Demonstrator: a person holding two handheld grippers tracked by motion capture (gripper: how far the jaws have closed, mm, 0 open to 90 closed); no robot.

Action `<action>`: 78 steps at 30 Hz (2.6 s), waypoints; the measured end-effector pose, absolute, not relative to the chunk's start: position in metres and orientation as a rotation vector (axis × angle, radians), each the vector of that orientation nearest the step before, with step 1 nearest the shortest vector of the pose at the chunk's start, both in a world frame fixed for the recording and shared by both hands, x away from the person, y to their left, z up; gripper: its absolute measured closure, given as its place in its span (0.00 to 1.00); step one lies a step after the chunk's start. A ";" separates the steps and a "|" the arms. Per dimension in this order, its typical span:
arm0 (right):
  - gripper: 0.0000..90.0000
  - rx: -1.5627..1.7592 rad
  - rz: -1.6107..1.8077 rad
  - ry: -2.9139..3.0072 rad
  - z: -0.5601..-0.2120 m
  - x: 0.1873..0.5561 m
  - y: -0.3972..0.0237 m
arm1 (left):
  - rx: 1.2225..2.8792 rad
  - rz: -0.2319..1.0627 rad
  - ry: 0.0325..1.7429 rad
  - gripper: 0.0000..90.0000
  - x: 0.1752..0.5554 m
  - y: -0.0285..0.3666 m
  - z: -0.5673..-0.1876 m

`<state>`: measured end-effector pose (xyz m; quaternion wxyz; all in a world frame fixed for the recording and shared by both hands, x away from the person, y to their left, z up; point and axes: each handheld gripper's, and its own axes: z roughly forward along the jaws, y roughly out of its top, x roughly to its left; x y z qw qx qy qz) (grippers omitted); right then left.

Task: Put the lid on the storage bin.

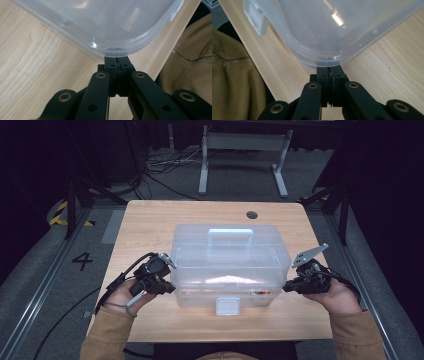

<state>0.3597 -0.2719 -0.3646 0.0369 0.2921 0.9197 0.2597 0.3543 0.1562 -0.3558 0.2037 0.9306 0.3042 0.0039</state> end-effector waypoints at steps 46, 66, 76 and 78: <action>0.74 1.019 0.988 2.640 -0.336 0.378 -0.303 | 2.206 0.166 1.078 0.73 0.333 0.230 -0.331; 0.56 1.162 1.228 2.202 -0.350 0.398 -0.332 | 1.826 0.445 1.168 0.65 0.335 0.264 -0.347; 0.54 1.271 1.234 2.151 -0.377 0.409 -0.354 | 1.862 0.491 1.201 0.65 0.358 0.250 -0.377; 0.54 1.295 1.238 2.135 -0.387 0.413 -0.359 | 1.871 0.516 1.223 0.65 0.363 0.250 -0.386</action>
